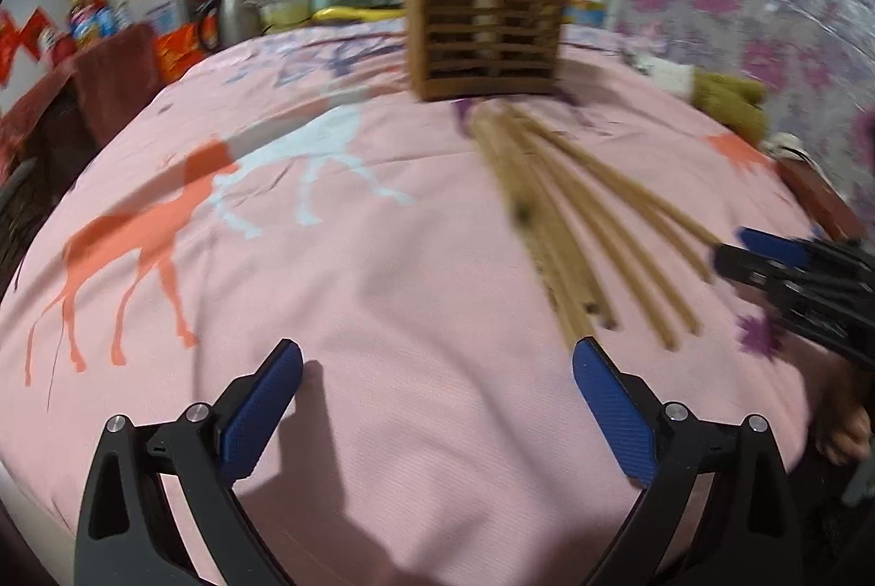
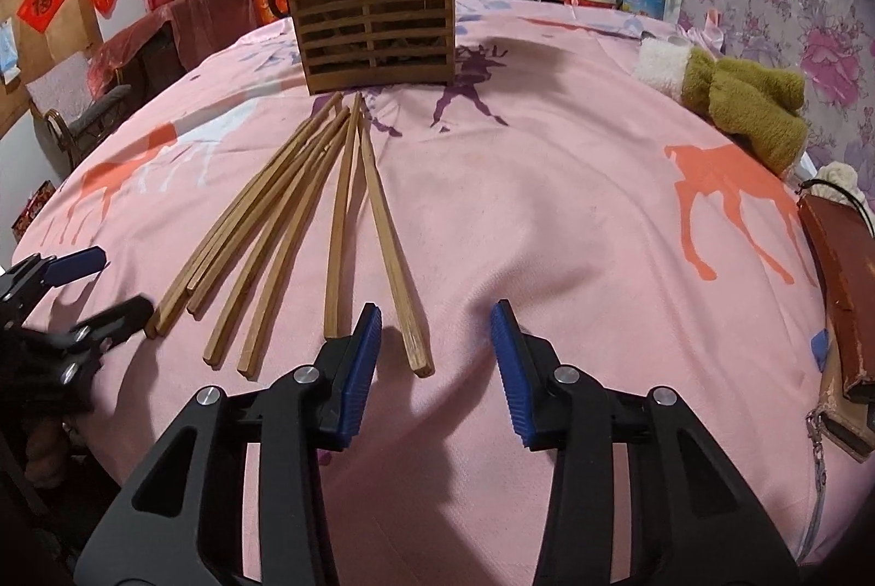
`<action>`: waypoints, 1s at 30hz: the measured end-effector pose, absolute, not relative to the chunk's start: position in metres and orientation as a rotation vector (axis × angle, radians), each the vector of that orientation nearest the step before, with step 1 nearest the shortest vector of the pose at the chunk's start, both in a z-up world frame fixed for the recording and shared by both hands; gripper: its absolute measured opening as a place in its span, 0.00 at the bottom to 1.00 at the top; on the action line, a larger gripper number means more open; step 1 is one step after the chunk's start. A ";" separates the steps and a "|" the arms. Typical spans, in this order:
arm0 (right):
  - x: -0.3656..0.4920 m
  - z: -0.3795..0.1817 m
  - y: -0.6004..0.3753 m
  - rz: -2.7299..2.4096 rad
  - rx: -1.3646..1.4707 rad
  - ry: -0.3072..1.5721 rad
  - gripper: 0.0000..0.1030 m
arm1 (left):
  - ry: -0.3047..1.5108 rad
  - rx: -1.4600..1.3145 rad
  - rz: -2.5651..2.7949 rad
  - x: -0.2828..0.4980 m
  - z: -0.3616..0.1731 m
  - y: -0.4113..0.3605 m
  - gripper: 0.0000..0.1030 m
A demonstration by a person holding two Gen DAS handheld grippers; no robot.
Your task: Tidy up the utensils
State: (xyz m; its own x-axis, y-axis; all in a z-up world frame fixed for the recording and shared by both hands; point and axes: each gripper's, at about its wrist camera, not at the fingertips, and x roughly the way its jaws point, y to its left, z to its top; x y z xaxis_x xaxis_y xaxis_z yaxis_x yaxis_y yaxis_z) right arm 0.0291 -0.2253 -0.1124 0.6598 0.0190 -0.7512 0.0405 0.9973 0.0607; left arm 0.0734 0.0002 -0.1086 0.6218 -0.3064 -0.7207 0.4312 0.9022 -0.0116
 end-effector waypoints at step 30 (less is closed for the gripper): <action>0.031 -0.116 -0.219 0.015 0.063 0.853 0.56 | 0.791 0.190 -0.404 0.076 -0.109 -0.004 0.53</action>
State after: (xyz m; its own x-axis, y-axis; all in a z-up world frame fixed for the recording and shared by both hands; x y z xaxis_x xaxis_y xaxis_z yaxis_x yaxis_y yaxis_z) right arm 0.0310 -0.2190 -0.1156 0.6576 0.0385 -0.7524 0.0120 0.9980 0.0616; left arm 0.0760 -0.0037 -0.1094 0.6319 -0.2802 -0.7226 0.4207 0.9071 0.0161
